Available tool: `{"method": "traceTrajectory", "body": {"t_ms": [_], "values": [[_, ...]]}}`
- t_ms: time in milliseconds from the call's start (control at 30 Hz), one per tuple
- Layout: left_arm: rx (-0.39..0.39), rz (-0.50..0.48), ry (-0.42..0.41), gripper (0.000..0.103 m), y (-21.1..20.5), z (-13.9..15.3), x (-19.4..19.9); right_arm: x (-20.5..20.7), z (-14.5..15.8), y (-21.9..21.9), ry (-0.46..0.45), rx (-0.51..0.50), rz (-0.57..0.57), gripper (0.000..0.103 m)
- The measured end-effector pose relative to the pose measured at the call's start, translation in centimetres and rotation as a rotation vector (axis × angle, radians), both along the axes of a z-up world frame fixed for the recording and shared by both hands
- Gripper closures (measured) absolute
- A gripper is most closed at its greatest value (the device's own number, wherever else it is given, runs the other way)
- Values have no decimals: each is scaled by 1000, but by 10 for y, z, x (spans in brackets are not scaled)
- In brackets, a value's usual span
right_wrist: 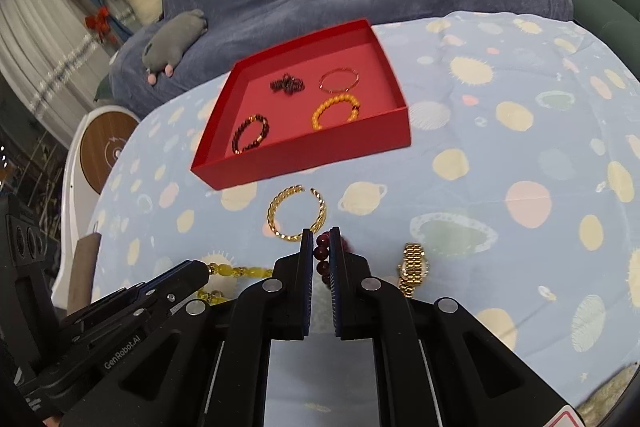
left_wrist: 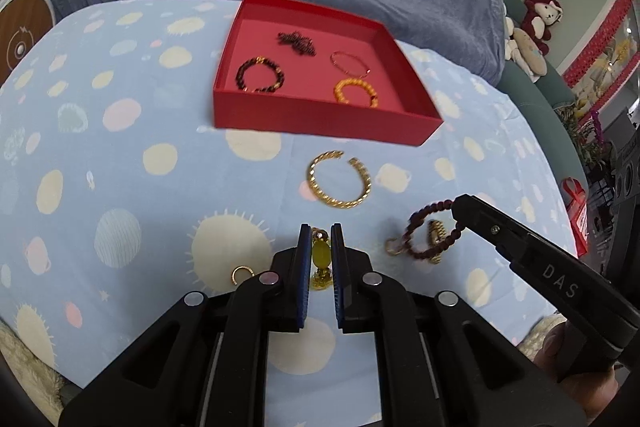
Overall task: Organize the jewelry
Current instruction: 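Carry the yellow and dark-red bracelets into the red tray and open both grippers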
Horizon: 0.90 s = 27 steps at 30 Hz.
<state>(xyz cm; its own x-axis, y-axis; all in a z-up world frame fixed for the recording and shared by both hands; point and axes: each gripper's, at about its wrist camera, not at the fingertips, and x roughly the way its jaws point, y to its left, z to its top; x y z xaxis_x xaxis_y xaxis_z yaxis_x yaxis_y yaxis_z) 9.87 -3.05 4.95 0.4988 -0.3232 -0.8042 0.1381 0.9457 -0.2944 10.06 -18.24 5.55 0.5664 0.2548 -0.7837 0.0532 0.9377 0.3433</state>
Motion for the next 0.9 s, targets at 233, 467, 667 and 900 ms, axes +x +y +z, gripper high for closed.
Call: {"method": "traceTrajectory", "body": {"t_ms": [233, 467, 667, 900], "values": [[0, -23, -41, 94, -6, 27, 2, -10, 15, -18, -32, 14, -35, 95], [3, -46, -72, 94, -9, 48, 16, -8, 31, -34, -64, 48, -61, 95], [10, -70, -101, 94, -18, 62, 45, 19, 43, -42, -91, 42, -64, 95], [19, -62, -122, 94, -27, 65, 98, 75, 52, -47, -111, 32, -66, 96]]}}
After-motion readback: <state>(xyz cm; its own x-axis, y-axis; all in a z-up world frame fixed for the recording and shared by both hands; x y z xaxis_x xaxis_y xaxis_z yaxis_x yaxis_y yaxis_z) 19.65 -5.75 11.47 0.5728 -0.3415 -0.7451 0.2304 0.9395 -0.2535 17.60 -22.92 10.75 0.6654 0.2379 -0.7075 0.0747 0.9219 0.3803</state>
